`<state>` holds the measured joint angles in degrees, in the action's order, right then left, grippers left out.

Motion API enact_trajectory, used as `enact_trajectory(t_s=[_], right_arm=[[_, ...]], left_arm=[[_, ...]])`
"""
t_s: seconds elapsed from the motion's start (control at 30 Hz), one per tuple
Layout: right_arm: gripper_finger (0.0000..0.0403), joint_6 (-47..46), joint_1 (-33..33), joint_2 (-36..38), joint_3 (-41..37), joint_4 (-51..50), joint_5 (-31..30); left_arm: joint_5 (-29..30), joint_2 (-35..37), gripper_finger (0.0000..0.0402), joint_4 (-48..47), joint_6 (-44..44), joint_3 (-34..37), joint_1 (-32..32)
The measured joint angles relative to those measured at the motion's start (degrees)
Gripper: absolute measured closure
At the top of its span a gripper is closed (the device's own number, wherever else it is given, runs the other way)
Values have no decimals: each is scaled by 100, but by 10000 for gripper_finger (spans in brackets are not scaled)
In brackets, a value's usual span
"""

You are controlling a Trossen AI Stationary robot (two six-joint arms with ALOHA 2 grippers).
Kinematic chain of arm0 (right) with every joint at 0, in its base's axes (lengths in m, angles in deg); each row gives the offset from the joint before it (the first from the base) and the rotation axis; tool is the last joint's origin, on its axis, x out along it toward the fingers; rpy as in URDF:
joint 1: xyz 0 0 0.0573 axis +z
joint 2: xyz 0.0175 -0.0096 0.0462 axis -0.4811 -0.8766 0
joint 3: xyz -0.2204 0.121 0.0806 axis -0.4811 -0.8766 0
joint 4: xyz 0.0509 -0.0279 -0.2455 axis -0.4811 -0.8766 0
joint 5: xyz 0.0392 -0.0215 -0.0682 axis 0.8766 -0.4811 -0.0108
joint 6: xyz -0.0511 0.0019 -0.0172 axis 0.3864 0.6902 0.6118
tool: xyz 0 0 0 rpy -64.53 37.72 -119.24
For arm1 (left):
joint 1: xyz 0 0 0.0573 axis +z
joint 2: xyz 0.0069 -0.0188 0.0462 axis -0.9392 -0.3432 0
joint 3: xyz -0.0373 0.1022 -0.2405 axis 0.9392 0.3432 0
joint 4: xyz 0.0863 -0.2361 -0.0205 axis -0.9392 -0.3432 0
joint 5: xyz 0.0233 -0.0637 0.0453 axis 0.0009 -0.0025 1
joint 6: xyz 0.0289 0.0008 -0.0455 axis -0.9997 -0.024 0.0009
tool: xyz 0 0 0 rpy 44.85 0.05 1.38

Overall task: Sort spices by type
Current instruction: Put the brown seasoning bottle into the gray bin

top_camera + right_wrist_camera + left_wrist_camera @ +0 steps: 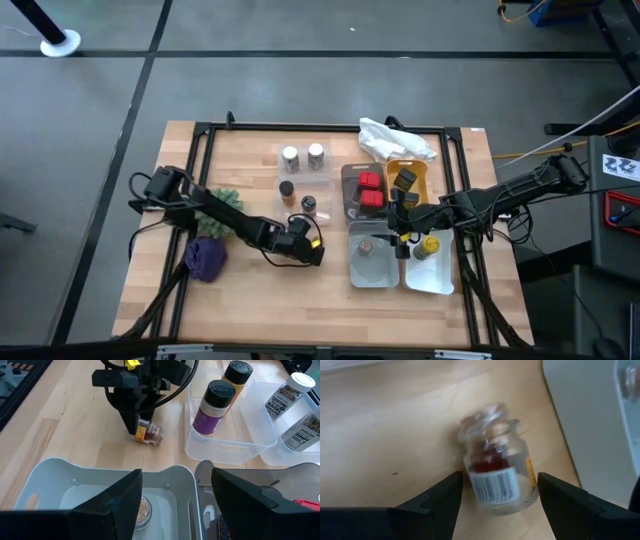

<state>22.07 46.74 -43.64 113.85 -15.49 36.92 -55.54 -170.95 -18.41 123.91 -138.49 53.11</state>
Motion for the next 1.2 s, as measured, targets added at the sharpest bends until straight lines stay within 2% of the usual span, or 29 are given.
enact_trajectory(t_s=[0.53, 0.83, 1.2], right_arm=[[164, 0, 0, 2, -2, -85, 0], [164, 0, 0, 2, -2, -85, 0], [164, 0, 0, 2, -2, -87, 2]], left_arm=[[-11, -195, 163, 146, -384, -11, 33], [5, -186, 231, 110, -447, -9, 33], [-14, -152, 216, 201, -640, 9, -44]])
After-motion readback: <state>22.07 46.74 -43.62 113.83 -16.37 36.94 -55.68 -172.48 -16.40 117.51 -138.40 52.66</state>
